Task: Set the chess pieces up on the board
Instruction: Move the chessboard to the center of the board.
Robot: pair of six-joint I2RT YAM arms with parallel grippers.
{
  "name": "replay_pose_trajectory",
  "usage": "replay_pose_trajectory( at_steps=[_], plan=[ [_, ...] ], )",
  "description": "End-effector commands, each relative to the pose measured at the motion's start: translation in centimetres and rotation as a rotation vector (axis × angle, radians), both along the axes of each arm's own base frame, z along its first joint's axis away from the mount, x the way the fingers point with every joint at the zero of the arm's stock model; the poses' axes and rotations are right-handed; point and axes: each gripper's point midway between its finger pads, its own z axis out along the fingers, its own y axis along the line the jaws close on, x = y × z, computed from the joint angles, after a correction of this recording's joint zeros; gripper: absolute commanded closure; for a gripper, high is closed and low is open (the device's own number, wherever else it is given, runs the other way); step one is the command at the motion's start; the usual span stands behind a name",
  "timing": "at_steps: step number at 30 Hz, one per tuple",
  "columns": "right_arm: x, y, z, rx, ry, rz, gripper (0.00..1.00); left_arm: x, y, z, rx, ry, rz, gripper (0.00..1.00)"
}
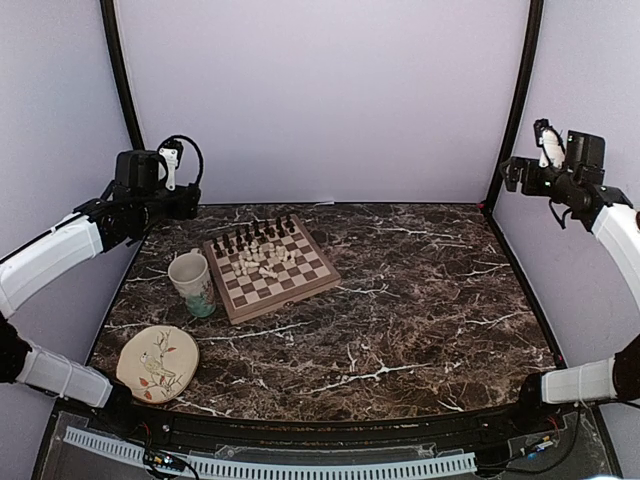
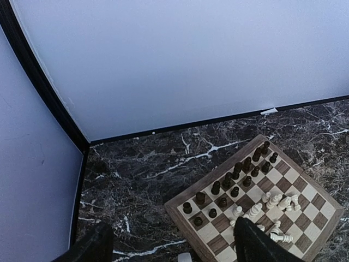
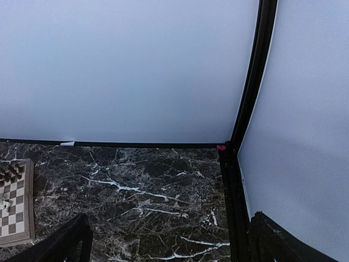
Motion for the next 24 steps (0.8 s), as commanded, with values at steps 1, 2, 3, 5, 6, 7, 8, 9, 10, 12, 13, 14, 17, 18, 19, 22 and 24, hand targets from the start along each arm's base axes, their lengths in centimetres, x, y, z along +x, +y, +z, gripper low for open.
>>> replay_pose_trajectory(
  at_steps=[1, 2, 3, 5, 6, 7, 8, 9, 10, 12, 13, 14, 17, 18, 19, 22, 24],
  plan=[
    [0.8, 0.2, -2.6, -0.017, 0.016, 0.019, 0.00, -0.7, -0.2, -1.1, -0.064, 0.001, -0.066, 0.27],
    [0.8, 0.5, -3.4, -0.020, 0.028, 0.039, 0.00, -0.8, -0.4, -1.7, -0.063, 0.017, -0.081, 0.29],
    [0.9, 1.0, -4.3, -0.026, 0.048, 0.067, 0.00, -1.0, -0.6, -2.3, -0.063, 0.035, -0.097, 0.31],
    [0.8, 1.8, -5.9, -0.029, 0.085, 0.119, 0.00, -1.5, -1.4, -3.1, -0.063, 0.066, -0.135, 0.35],
    [0.8, 2.3, -6.5, -0.028, 0.101, 0.146, 0.01, -1.7, -1.9, -3.3, -0.065, 0.078, -0.156, 0.37],
    [0.9, 2.7, -7.0, -0.028, 0.114, 0.168, 0.02, -2.0, -2.6, -3.4, -0.067, 0.087, -0.179, 0.39],
    [0.9, 3.2, -7.5, -0.027, 0.125, 0.191, 0.03, -2.2, -3.3, -3.5, -0.071, 0.094, -0.204, 0.40],
    [1.0, 3.7, -7.8, -0.030, 0.134, 0.213, 0.04, -2.5, -4.1, -3.4, -0.073, 0.100, -0.230, 0.42],
    [1.1, 4.3, -8.2, -0.030, 0.141, 0.239, 0.05, -2.8, -4.9, -3.2, -0.075, 0.104, -0.255, 0.43],
    [1.2, 5.6, -8.6, -0.033, 0.149, 0.294, 0.07, -3.6, -6.9, -3.2, -0.079, 0.124, -0.316, 0.46],
    [1.2, 6.3, -8.9, -0.032, 0.155, 0.323, 0.08, -4.1, -7.9, -3.2, -0.080, 0.133, -0.346, 0.47],
    [1.2, 7.3, -9.3, -0.033, 0.161, 0.358, 0.09, -4.6, -8.8, -3.4, -0.078, 0.151, -0.372, 0.48],
    [1.2, 10.1, -10.5, -0.046, 0.188, 0.460, 0.13, -7.1, -12.9, -4.3, -0.054, 0.203, -0.483, 0.50],
    [1.2, 11.1, -11.0, -0.050, 0.197, 0.494, 0.14, -8.0, -14.1, -4.8, -0.044, 0.223, -0.511, 0.50],
    [1.1, 12.3, -11.5, -0.053, 0.206, 0.533, 0.15, -8.9, -15.3, -5.4, -0.034, 0.244, -0.534, 0.49],
    [0.8, 16.0, -13.5, -0.060, 0.239, 0.647, 0.18, -12.0, -18.5, -7.4, -0.032, 0.313, -0.585, 0.43],
    [0.5, 18.4, -14.9, -0.070, 0.262, 0.722, 0.22, -13.7, -19.5, -9.2, -0.069, 0.374, -0.576, 0.42]
  ],
)
